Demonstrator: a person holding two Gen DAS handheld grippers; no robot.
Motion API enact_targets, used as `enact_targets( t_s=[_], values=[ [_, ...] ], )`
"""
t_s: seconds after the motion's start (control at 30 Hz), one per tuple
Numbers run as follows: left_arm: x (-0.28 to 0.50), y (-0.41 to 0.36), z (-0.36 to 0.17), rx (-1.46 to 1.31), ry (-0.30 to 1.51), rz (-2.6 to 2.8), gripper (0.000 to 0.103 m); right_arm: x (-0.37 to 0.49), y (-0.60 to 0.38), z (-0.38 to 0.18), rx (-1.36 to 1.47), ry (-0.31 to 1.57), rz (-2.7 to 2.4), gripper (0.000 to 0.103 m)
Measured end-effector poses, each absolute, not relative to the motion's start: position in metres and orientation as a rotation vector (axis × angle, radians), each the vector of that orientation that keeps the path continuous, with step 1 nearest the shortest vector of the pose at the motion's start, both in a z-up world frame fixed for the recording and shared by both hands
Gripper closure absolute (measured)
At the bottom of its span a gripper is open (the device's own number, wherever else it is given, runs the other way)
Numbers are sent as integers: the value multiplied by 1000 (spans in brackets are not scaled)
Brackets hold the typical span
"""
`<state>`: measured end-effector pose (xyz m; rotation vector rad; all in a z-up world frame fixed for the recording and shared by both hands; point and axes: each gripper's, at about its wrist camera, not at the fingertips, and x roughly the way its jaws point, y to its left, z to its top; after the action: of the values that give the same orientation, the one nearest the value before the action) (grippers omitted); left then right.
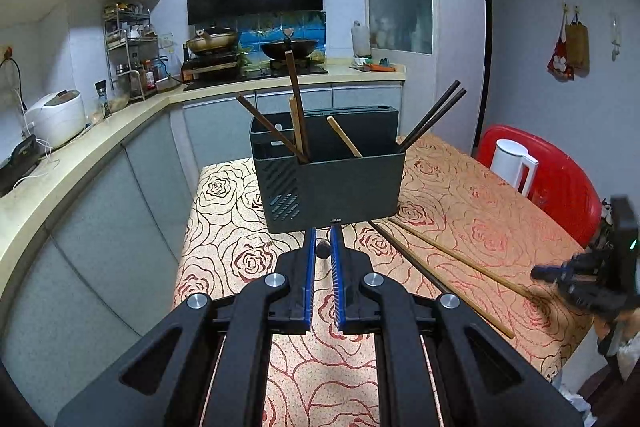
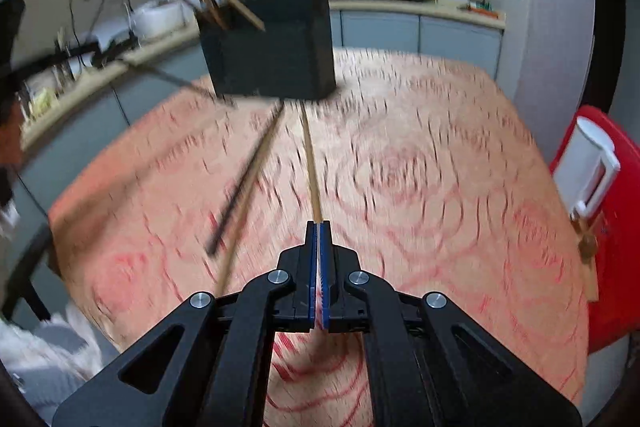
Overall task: Organize utensils
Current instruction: 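Lift both held chopsticks up and carry them over the black holder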
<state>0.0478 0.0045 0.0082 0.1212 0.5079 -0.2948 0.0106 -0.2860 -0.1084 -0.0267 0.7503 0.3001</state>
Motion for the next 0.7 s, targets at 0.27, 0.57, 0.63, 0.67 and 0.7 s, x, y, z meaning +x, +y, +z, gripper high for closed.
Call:
enact_targets(
  t_s=[0.27,0.57,0.63,0.67,0.7],
  values=[
    [47,1,9,124,505,-299,96,8,-286,-122,-27,772,301,99],
    [47,4,4,116,520,-301,96,7,-279,-126,-65,775,290,99],
    [47,4,3,116,522,-300,96,7,-278,-126,-69,772,282,99],
    [47,4,3,116,522,-301,96,7,-279,-126,-71,771,277,99],
    [46,4,3,117,523,-301,96,8,-279,-126,-73,769,272,99]
  ],
)
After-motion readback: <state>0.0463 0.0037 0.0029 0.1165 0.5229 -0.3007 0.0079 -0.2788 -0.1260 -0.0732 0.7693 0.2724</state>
